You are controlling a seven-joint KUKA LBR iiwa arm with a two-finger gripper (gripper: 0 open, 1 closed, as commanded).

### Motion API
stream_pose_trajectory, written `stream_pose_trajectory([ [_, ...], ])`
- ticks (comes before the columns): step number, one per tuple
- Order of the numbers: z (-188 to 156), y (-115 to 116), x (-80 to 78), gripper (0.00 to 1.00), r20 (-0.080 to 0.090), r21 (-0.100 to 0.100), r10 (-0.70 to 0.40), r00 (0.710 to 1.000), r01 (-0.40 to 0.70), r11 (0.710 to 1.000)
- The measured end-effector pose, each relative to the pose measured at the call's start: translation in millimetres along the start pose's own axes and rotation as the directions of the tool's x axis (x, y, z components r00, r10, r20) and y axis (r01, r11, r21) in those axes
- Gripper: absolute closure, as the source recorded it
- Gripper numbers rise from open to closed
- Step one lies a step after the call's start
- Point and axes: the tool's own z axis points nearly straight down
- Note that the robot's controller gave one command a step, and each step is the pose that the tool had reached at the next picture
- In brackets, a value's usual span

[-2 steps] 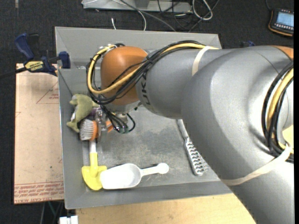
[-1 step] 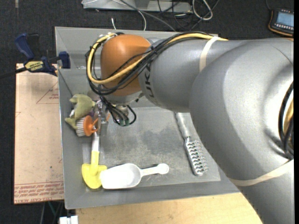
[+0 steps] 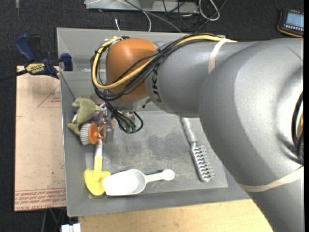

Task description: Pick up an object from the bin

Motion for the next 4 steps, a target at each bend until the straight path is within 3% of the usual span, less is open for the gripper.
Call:
stream_pose_trajectory([
  [1,27.9,14.1,0.0,1.00,0.005,0.000,0.039,0.999,-0.039,0.999],
  [4,26.3,18.0,1.0,1.00,0.005,0.005,0.033,0.999,-0.033,0.999],
])
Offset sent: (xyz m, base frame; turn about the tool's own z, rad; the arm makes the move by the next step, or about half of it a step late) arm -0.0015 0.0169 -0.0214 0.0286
